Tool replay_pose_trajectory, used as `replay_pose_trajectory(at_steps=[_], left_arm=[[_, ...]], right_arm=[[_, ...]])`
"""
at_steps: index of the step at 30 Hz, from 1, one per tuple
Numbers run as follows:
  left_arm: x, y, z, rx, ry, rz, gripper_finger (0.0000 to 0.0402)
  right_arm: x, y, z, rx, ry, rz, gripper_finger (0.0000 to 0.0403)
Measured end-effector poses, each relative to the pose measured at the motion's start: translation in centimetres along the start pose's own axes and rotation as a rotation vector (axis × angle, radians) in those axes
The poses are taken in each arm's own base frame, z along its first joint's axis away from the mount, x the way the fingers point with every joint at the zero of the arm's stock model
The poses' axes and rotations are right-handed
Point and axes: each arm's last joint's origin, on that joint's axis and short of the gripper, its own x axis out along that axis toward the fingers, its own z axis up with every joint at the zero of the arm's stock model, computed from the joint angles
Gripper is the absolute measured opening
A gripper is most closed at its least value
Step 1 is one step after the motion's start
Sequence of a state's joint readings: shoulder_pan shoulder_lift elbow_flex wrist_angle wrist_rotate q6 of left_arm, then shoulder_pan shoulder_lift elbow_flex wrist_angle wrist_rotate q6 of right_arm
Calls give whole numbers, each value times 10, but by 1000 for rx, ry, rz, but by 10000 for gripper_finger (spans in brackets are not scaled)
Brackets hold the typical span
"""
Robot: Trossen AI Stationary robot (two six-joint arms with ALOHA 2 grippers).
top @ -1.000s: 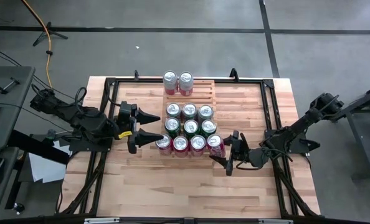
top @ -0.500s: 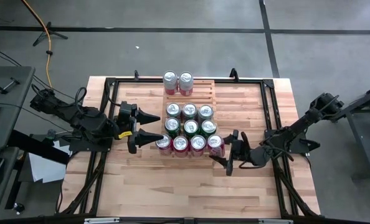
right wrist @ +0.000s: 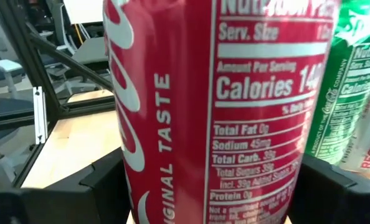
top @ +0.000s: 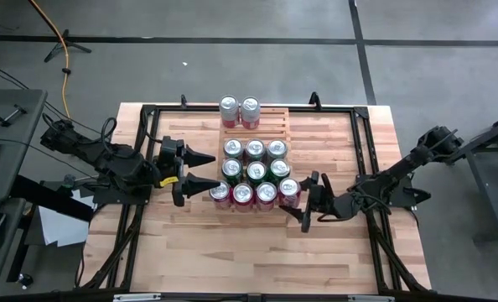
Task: Place canned beverage on shelf
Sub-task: Put the red soda can on the shelf aligned with the other red soda cans
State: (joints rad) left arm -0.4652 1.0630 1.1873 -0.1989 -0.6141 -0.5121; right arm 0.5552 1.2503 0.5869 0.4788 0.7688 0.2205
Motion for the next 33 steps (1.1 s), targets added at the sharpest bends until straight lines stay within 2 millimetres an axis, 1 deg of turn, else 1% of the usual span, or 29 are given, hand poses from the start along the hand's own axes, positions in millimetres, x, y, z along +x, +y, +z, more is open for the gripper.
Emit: replay_pose_trajectory(at_steps=[18,27,33], left_arm=[[0,0,0,0,-1,0,321],[0,0,0,0,-1,0,321],[0,0,0,0,-1,0,321]], right_arm=[[1,-3,-2,13,21,-22,312],[7,-10,-3,86,41,-45,312],[10,-12,-3,87,68,20,312]])
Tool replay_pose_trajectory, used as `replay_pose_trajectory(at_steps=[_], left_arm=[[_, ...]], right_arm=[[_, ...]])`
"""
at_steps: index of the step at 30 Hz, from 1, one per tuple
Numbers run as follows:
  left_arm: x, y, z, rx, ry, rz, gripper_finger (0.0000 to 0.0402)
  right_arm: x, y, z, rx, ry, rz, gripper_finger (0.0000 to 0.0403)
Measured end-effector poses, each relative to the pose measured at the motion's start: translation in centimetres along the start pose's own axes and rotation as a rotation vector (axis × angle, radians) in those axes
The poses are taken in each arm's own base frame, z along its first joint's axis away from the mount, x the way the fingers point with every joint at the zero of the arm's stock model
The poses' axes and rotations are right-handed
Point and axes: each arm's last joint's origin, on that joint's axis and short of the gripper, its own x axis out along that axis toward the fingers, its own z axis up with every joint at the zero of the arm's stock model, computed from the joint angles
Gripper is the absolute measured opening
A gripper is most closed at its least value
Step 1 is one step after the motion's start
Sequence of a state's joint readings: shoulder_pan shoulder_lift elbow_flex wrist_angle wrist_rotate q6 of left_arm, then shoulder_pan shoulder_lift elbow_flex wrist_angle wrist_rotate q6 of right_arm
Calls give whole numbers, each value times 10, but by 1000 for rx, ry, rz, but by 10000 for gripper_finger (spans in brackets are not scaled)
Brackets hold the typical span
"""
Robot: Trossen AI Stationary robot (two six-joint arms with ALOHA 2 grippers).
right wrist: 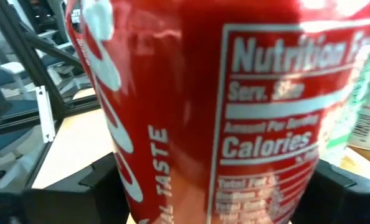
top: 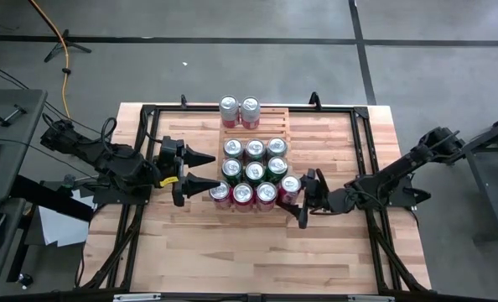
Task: Place canned beverage on shelf
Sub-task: Put the red soda can on the shelf aligned with the other red soda cans
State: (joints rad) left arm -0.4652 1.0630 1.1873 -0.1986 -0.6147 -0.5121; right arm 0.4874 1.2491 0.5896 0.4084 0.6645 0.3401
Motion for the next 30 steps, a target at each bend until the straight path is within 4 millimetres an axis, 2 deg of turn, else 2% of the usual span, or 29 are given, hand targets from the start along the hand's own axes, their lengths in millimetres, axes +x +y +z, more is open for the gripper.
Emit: replay_pose_trajectory(at_steps=[30], left_arm=[[0,0,0,18,-2,-1,321]], right_arm=[[1,0,-1,-17,22,24,312]])
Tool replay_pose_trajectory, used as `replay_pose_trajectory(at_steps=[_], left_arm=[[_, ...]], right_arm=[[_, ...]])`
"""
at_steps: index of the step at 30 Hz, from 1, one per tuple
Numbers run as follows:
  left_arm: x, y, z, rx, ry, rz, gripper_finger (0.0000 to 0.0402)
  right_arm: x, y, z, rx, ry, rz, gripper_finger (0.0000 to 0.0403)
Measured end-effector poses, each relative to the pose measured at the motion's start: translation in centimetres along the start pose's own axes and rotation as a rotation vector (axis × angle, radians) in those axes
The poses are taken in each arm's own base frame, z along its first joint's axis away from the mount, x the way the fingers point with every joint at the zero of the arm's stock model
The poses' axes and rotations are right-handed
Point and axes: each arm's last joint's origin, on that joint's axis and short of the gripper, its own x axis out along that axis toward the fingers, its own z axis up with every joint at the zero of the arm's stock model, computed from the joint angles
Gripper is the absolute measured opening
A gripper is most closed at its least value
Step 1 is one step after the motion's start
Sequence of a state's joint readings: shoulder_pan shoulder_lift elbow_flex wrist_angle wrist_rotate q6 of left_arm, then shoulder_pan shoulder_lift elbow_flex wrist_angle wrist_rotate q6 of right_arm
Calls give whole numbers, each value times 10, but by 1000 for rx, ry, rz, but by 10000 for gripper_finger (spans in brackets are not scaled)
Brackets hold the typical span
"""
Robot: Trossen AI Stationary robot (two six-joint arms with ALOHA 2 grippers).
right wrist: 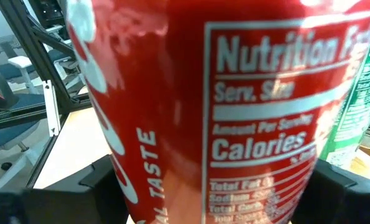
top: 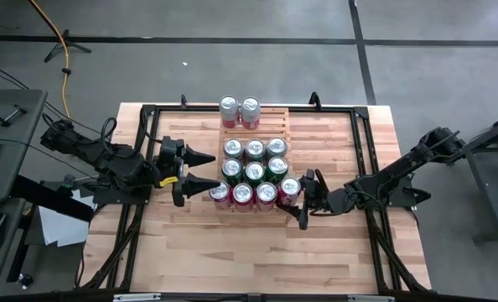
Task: Place canned beverage on shelf
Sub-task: Put the red soda can on the shelf aligned with the other red soda cans
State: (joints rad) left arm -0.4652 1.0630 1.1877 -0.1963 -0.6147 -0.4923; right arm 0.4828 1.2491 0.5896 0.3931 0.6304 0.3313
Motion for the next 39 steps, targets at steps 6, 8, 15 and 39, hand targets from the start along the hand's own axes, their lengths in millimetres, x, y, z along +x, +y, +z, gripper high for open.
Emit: replay_pose_trajectory(at_steps=[6,8,15,39], left_arm=[[0,0,1,8,-8,-4,321],[0,0,1,8,-8,-4,321],[0,-1,1,7,-10,-6,321],[0,-1,1,9,-10,-6,321]], right_arm=[[0,0,0,0,0,0,312],[0,0,0,0,0,2,312],[0,0,-2,-8,14,11,330],[-2,0,1,-72,5,12,383]])
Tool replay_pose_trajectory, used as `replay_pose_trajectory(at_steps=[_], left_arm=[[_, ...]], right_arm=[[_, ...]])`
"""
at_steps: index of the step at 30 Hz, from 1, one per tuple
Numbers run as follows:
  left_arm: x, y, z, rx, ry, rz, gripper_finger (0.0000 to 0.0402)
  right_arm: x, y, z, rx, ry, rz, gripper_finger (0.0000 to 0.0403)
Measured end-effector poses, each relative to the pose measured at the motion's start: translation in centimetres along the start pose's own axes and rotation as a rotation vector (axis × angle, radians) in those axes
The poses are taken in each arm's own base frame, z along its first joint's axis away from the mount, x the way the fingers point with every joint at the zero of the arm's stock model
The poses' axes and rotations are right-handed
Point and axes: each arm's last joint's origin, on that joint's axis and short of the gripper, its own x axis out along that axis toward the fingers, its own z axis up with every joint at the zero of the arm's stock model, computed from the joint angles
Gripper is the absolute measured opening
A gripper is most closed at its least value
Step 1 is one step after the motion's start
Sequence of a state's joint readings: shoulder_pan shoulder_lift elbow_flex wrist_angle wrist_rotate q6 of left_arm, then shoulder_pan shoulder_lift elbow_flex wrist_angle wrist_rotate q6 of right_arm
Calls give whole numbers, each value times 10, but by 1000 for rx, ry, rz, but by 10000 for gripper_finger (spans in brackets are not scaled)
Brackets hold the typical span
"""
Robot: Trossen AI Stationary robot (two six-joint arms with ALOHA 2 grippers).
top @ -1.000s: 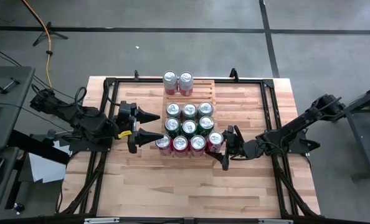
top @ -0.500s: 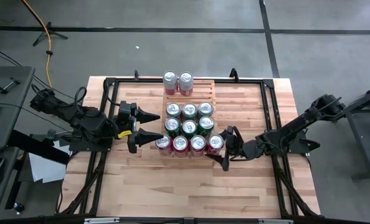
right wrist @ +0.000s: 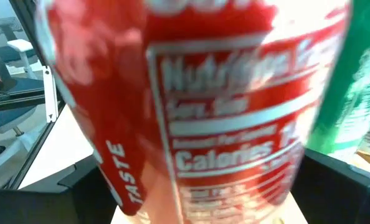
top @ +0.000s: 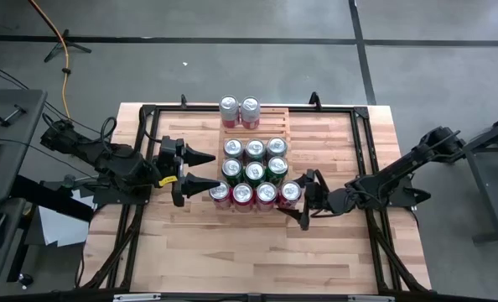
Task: Place canned beverage on shelf
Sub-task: Put the red soda can on the shelf aligned with the other red soda cans
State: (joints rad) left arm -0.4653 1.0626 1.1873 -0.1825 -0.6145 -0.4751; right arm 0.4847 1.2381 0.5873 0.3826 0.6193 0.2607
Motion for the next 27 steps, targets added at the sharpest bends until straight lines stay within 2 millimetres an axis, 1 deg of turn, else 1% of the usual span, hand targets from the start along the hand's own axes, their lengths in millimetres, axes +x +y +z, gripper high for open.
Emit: replay_pose_trajectory(at_steps=[10,21,27], left_arm=[[0,0,0,1,0,0,321],[0,0,0,20,-2,-1,321],[-7,2,6,10,-19,-10,321]], right_arm=[[-19,-10,14,5,8,8,383],[-38,-16,25,20,33,174,383],[-53,-25,28,64,76,198,383]])
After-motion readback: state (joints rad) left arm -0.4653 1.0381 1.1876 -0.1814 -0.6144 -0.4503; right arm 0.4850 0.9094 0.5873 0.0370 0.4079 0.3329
